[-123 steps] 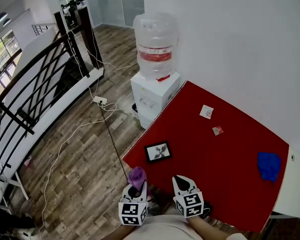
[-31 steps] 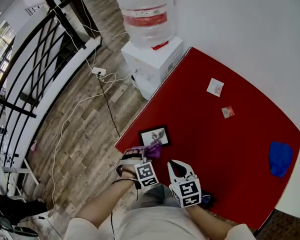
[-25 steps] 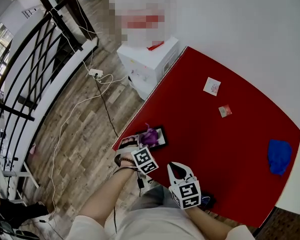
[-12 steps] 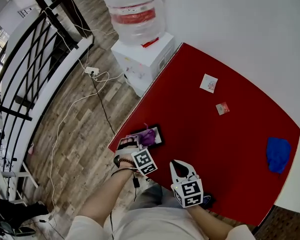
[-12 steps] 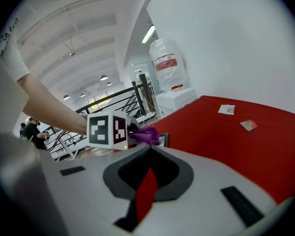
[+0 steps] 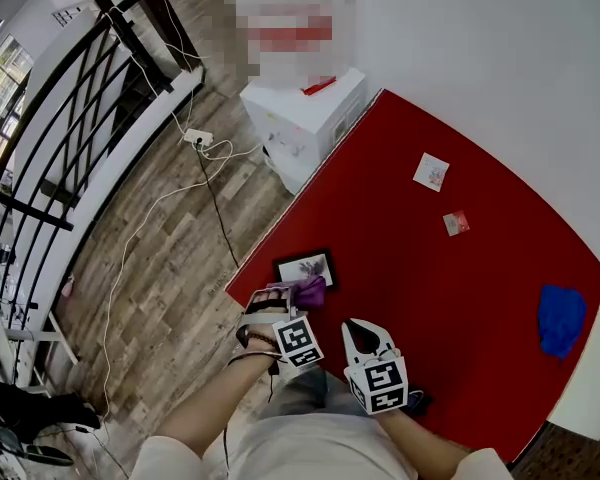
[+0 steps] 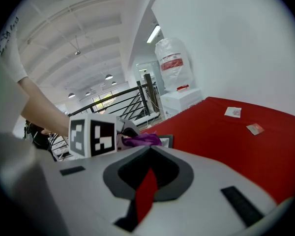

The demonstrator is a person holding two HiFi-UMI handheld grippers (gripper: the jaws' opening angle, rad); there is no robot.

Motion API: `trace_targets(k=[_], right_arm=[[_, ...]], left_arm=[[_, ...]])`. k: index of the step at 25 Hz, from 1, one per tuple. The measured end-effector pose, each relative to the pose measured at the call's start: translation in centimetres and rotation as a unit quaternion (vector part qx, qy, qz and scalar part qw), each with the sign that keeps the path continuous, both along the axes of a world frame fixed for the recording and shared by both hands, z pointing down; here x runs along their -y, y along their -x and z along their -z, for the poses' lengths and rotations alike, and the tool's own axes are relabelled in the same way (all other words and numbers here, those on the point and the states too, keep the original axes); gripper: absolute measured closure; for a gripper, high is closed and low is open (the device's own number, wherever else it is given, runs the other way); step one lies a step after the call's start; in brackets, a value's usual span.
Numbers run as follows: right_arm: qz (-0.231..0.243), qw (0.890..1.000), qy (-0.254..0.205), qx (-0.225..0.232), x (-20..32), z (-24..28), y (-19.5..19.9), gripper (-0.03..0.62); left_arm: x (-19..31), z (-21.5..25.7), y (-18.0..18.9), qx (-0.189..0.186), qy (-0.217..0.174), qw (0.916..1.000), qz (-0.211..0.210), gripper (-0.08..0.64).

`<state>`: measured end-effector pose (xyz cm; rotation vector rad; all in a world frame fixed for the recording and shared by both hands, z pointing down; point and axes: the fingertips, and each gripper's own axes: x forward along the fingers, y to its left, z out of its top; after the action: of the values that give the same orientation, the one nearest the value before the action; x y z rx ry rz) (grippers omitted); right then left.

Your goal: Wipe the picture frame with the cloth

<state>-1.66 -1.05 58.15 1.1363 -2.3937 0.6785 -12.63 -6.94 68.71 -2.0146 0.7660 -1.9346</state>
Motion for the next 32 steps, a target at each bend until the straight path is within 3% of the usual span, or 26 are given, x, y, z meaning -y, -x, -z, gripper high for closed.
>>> trace_targets(k=[6, 10, 23, 27, 32], right_arm=[[-0.008, 1.0, 0.005, -0.004, -0.6, 0.0, -0.8, 0.589], [-0.011, 1.0, 0.001, -0.012, -0.8, 0.0, -1.6, 0.589], [-0.017, 1.0, 0.001, -0.005, 0.8, -0.4, -1.8, 0.589], [-0.015, 1.0, 0.003, -0.004, 0.5, -0.6, -1.5, 0.589], [-0.022, 1.0, 0.009, -0.003, -0.1, -1.0, -1.8, 0.589]], left_arm=[[6.4, 0.6, 1.0, -0.003, -0.016, 0.9988, 0.046, 0.499], [7.4, -0.8, 1.3, 0.014, -0.008, 0.9987, 0.048, 0.499], [-1.1, -1.4, -1.7, 0.012, 0.048, 0.9987, -0.008, 0.5], [0.0, -0.5, -1.2, 0.009, 0.031, 0.9995, -0.002, 0.5], [5.1, 0.8, -0.7, 0.007, -0.001, 0.9997, 0.023, 0.499]])
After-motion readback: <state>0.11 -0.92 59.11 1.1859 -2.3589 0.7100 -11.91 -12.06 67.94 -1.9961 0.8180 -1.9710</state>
